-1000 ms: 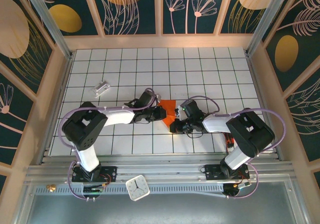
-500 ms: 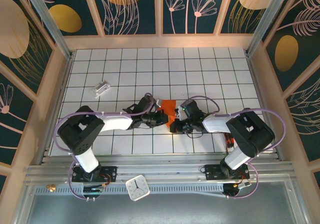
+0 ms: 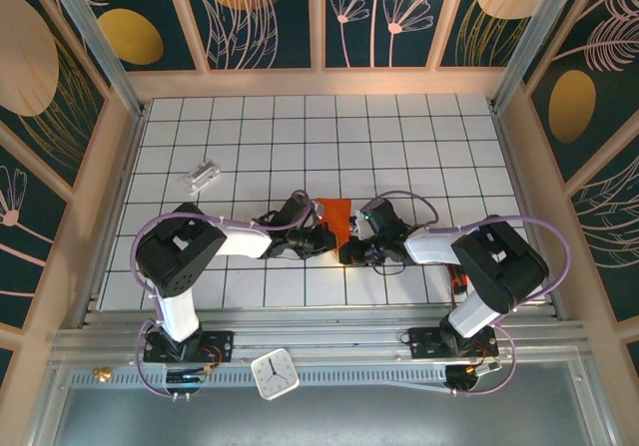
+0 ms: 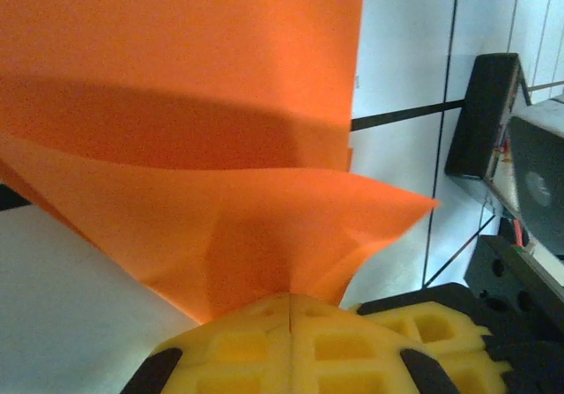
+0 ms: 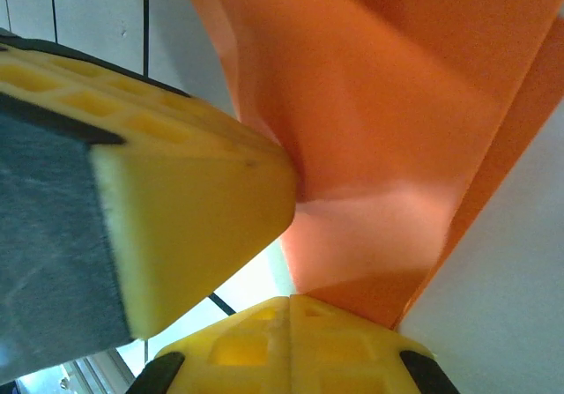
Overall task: Fold a paper plane with a square sheet of paper (pick it up from the middle)
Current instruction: Third fold the triangle at the center of the table.
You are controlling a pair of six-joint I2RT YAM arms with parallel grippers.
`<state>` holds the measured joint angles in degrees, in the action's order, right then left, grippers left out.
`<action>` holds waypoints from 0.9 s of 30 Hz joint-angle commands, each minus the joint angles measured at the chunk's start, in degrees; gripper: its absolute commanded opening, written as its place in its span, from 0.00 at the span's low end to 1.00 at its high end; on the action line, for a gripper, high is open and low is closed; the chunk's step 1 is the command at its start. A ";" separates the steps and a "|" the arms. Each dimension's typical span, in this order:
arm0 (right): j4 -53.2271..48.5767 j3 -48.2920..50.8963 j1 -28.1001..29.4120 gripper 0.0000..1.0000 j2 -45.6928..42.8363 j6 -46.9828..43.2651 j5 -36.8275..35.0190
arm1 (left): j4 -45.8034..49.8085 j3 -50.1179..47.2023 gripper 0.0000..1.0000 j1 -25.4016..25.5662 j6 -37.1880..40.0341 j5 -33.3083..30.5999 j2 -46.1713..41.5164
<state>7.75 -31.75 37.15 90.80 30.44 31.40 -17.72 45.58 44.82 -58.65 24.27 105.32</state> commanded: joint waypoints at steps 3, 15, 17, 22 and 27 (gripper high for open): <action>-5.24 2.40 0.30 0.00 3.34 0.10 -2.57 | 0.82 0.64 0.00 0.43 0.57 -0.41 1.75; -6.44 4.14 -1.09 0.00 6.32 1.63 0.42 | 7.87 3.00 0.00 0.42 4.76 -5.99 1.91; -6.08 4.30 -1.40 0.00 6.93 2.12 1.76 | 7.87 3.00 0.00 0.40 4.92 -5.82 2.18; -5.17 4.91 -2.04 0.00 8.56 2.78 3.55 | 8.04 2.85 0.00 0.40 5.24 -6.13 2.49; -5.22 5.67 -2.27 0.00 9.05 3.01 3.60 | 8.65 3.02 0.00 0.18 5.31 -7.30 2.43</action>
<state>12.12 -30.28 33.50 94.41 33.19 39.33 -12.93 48.25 45.45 -54.48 21.58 106.04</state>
